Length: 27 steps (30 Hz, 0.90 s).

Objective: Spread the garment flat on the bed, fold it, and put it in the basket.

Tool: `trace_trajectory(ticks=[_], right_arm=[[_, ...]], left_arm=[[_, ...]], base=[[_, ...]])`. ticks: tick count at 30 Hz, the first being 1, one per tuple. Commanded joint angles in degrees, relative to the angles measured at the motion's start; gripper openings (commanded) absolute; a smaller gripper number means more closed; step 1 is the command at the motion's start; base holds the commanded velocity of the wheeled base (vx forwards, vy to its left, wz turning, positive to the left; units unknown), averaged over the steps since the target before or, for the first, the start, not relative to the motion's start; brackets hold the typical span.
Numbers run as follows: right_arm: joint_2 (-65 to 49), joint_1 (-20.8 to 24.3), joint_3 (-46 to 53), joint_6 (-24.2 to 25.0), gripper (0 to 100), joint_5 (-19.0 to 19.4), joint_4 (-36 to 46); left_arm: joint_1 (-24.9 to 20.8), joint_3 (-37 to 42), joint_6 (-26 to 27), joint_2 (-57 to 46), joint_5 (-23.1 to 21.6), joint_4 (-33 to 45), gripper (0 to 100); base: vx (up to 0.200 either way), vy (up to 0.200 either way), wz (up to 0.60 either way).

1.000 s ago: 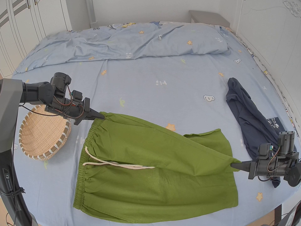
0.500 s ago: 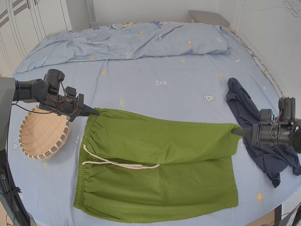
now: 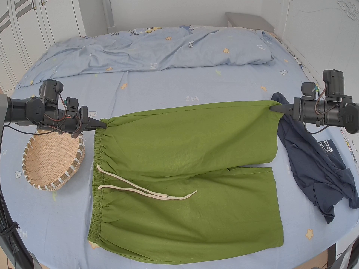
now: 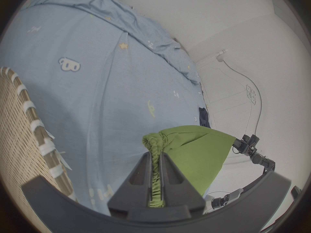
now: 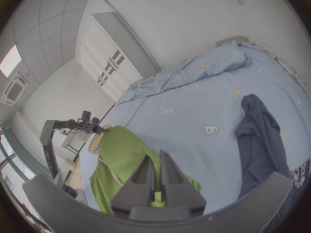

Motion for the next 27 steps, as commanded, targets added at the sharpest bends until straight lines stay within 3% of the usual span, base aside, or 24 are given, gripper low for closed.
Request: trace_trajectory(ticks=[1,7,16,22,27], right_arm=[[9.9,0.3,-9.2,0.2,0,-0.1,1.7],[14.9,0.4,-17.0,0.3,0,-2.5,3.2],[22.3,1.1,-33.3,0.2,0,-4.6,11.2],[24.7,1.3,-35.4,0.3,0,-6.2,11.2],[19.0,2.8,-30.1,-0.2,0,-6.3,10.8]], left_arm=[[0.8,1.5,0.1,-0.7,0.2,-3.2,0],[1.4,1.5,0.1,-0.1,0.4,-5.7,0],[1.1,1.6,0.1,2.1,6.9,-9.3,0],[0.7,1.5,0.0,3.2,7.6,-11.1,0],[0.6,1.8,-0.1,3.0,7.5,-11.0,0]], base=[[0.000,0.000,0.00],[0.000,0.000,0.00],[0.000,0.000,0.00],[0.000,0.000,0.00],[0.000,0.000,0.00]])
